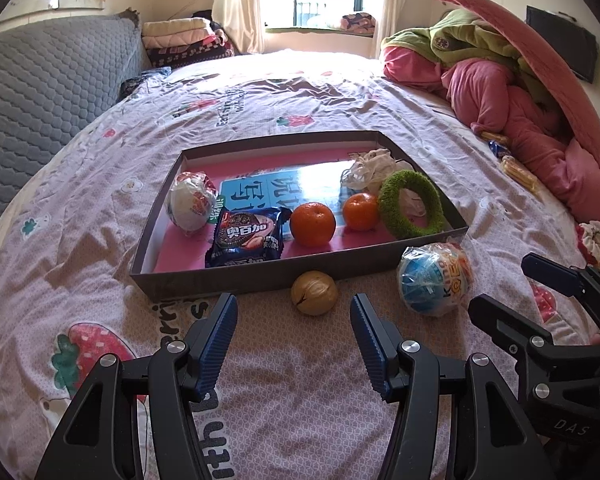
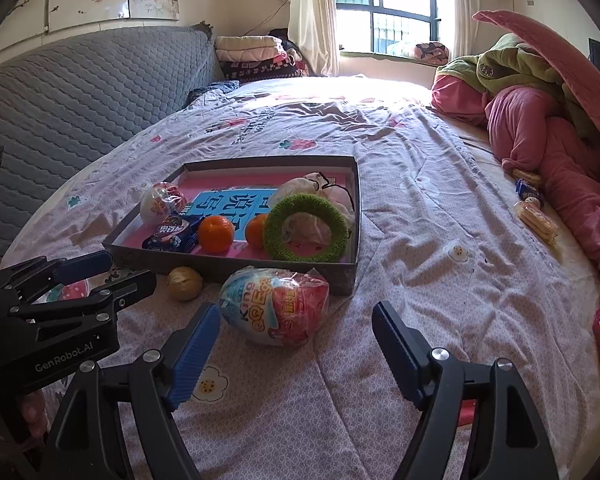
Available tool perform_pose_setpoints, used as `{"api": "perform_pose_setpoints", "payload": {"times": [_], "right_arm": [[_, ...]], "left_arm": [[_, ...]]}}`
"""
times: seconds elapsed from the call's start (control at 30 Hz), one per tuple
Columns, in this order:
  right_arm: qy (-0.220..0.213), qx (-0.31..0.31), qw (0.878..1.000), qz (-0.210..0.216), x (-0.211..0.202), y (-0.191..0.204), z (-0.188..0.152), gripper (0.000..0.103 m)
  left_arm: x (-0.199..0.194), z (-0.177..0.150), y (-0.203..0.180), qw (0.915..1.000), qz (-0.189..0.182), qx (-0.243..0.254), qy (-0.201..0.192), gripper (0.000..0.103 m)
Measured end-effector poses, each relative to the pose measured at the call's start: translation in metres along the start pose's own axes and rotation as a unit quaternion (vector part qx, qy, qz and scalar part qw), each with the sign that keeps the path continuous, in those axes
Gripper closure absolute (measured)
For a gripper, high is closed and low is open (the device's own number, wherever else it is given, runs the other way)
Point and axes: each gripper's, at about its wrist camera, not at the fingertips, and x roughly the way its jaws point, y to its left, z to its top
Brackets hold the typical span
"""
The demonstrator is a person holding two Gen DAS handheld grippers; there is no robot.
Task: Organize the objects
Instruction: 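Open the right tool to drop the ring while the left tool releases the orange into the tray, then move the left tool to the walnut while the right tool approaches the Kinder egg bag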
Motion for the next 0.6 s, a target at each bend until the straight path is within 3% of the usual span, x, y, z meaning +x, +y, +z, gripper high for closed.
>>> {"api": "perform_pose_setpoints", "payload": {"times": [0.6], "right_arm": [[0.023,-0.008,1.0,0.01,0.024,0.0,-0.014,0.018]], "left_arm": [[0.037,-0.01,-0.001,0.9995,-0.011,-0.007,0.028,0.043]]}}
